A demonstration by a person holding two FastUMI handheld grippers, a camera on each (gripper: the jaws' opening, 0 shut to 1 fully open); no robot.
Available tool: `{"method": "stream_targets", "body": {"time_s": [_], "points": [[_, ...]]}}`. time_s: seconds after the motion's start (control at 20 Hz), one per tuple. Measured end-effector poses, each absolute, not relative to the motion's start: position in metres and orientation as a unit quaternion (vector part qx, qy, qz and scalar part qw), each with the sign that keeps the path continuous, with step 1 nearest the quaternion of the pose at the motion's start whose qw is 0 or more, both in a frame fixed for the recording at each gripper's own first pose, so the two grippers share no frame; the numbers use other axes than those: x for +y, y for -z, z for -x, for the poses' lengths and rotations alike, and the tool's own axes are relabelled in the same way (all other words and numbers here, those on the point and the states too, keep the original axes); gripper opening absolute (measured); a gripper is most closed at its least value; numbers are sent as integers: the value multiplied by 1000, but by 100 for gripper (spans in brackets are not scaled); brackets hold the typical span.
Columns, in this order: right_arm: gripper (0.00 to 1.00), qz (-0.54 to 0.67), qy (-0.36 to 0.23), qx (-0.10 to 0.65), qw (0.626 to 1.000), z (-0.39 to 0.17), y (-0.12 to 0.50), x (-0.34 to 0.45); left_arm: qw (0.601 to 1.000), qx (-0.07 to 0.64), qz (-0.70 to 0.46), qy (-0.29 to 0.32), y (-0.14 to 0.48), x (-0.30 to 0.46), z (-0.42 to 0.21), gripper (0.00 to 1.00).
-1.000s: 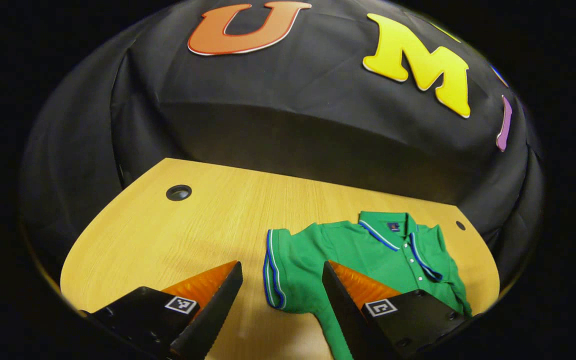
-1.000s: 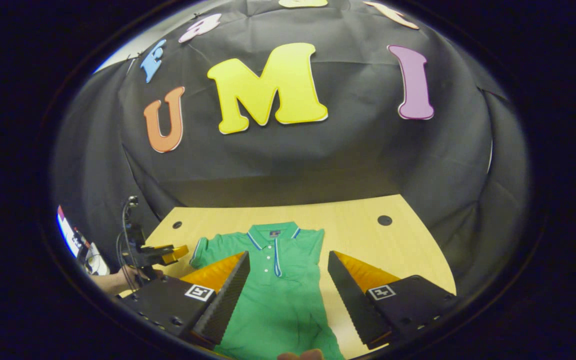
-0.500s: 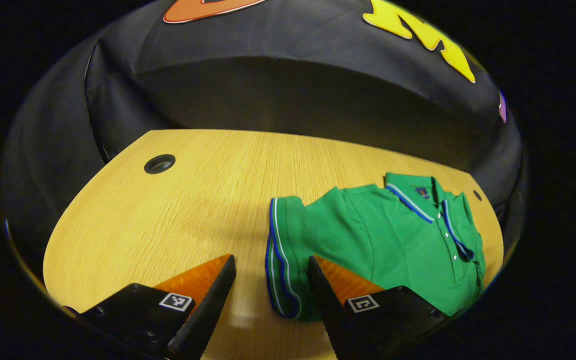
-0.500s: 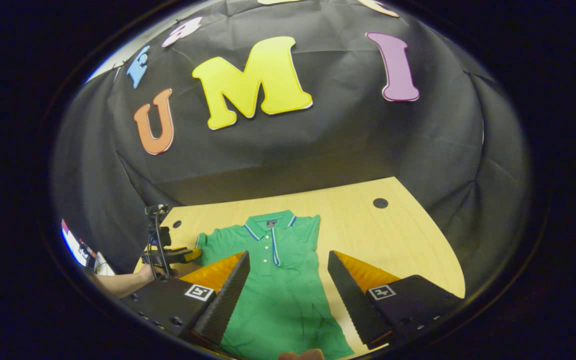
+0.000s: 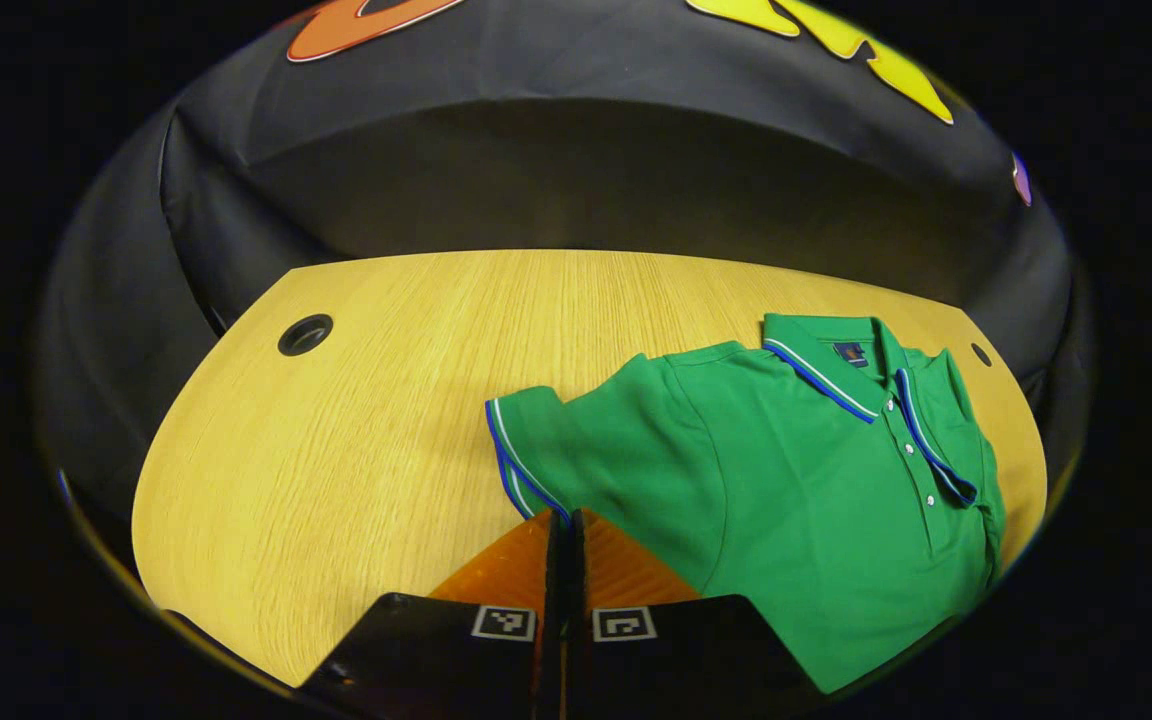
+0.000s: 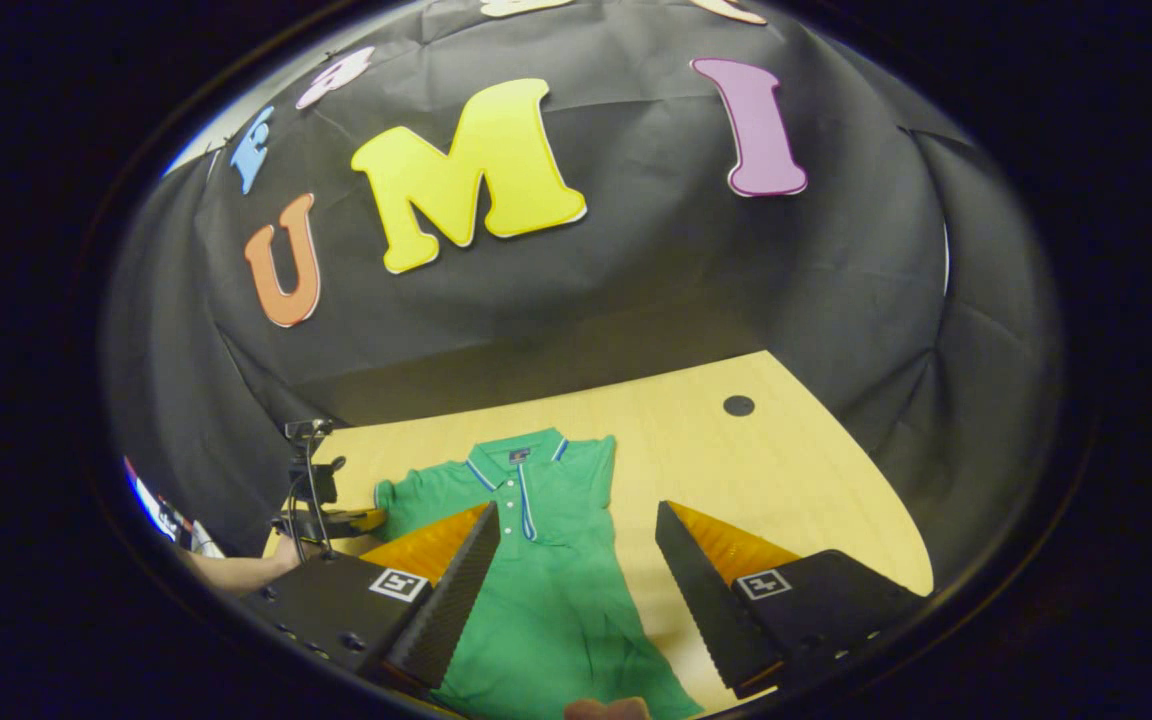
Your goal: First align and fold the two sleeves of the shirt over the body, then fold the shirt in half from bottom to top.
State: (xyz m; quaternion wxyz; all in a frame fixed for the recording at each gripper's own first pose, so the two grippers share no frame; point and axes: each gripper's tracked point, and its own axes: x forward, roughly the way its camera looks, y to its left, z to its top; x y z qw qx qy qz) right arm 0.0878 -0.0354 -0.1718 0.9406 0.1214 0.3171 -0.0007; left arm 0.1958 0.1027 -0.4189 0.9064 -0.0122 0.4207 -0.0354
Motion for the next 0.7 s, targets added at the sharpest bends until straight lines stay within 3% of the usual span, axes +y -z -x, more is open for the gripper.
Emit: {"method": "stream_targets", "body": {"time_s": [0.45, 0.7], "points": [[96, -140, -4, 309, 941, -85, 169, -50, 924, 375, 27, 63, 339, 60, -205, 6], [96, -152, 4, 300, 942, -70, 160, -69, 917, 388, 18, 92, 317, -5, -202, 6]]}}
